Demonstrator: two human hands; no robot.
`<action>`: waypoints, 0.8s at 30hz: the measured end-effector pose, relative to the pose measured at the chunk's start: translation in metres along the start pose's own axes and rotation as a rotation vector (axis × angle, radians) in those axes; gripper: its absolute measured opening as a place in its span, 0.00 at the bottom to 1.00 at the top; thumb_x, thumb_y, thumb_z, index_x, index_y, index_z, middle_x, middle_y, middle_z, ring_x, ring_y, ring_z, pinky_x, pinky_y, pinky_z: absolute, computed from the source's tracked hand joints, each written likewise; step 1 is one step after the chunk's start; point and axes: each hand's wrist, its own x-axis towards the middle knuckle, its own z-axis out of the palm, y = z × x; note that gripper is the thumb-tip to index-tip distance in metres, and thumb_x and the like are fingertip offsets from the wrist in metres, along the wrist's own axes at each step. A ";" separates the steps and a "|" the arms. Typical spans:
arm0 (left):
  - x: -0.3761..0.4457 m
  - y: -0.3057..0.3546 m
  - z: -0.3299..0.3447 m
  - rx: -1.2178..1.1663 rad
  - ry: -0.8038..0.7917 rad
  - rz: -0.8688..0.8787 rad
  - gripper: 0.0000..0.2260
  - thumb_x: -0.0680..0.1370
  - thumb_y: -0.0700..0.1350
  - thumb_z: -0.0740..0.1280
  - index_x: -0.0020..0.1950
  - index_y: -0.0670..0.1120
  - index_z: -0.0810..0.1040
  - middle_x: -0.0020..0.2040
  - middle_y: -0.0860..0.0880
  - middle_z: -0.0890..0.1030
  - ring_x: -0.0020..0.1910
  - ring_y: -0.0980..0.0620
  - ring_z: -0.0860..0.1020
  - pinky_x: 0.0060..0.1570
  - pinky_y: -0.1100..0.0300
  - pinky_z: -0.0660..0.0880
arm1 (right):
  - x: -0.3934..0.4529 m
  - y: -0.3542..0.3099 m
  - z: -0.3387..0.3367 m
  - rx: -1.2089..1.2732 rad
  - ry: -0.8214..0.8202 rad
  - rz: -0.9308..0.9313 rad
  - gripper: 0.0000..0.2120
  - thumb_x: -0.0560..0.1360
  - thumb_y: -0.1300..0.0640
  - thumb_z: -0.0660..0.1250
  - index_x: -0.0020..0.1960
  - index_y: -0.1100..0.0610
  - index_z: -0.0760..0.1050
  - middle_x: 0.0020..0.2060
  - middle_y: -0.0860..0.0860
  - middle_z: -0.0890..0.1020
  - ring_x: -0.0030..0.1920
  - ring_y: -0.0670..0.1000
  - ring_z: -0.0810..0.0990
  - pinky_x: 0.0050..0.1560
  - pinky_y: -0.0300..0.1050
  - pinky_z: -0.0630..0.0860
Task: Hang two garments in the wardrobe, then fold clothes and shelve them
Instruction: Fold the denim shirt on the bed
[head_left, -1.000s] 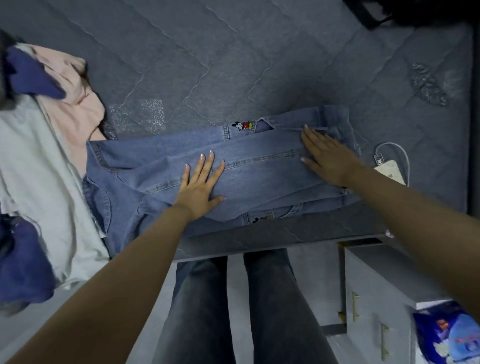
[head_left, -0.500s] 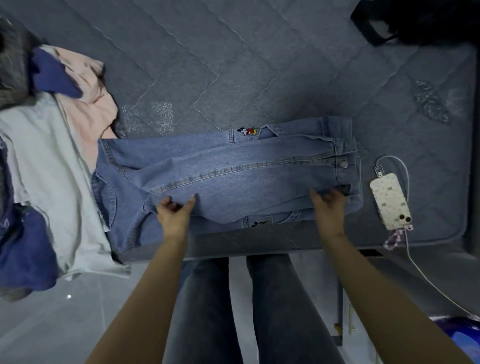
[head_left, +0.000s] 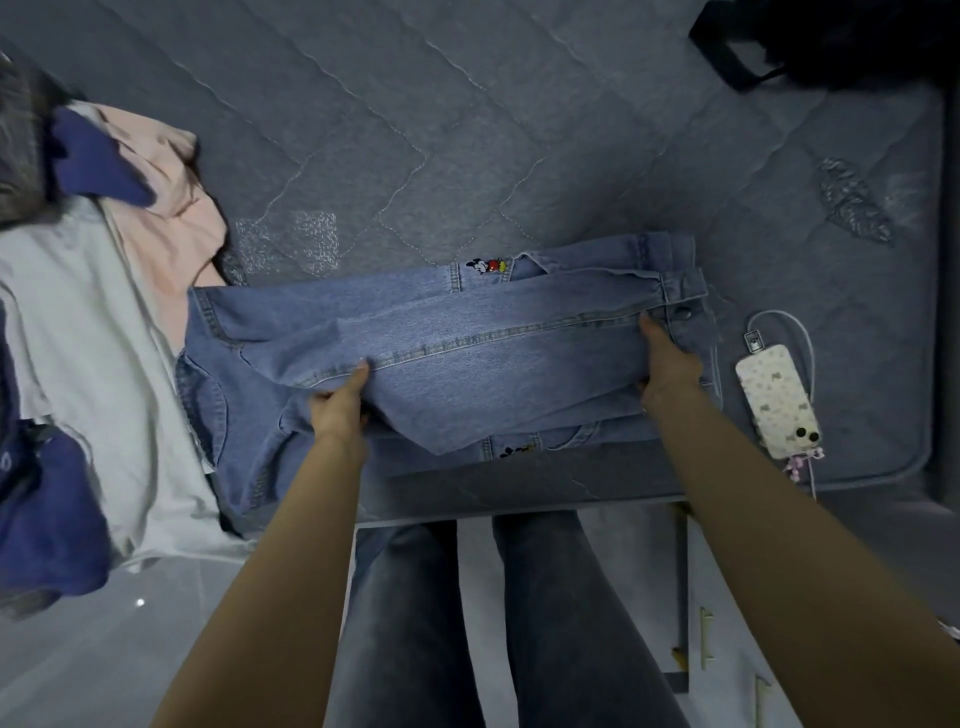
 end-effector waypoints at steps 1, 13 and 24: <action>-0.001 0.002 0.001 -0.045 0.015 -0.022 0.31 0.70 0.46 0.77 0.68 0.44 0.68 0.62 0.47 0.77 0.59 0.45 0.78 0.59 0.47 0.77 | -0.001 0.000 0.002 0.024 -0.001 -0.003 0.38 0.68 0.50 0.78 0.72 0.62 0.67 0.67 0.54 0.74 0.63 0.53 0.76 0.66 0.51 0.74; -0.019 -0.022 -0.019 -0.090 -0.029 -0.100 0.26 0.73 0.43 0.75 0.68 0.39 0.71 0.63 0.42 0.79 0.55 0.42 0.80 0.54 0.45 0.78 | -0.006 -0.011 -0.026 -0.022 -0.013 -0.241 0.08 0.70 0.57 0.76 0.46 0.53 0.79 0.49 0.49 0.83 0.52 0.51 0.82 0.56 0.51 0.80; -0.026 -0.021 -0.037 0.077 0.101 0.284 0.16 0.73 0.51 0.75 0.54 0.43 0.78 0.49 0.51 0.82 0.48 0.53 0.81 0.50 0.55 0.78 | -0.014 -0.012 -0.061 -0.728 -0.060 -0.614 0.20 0.76 0.49 0.69 0.39 0.67 0.77 0.37 0.59 0.81 0.41 0.59 0.81 0.33 0.44 0.73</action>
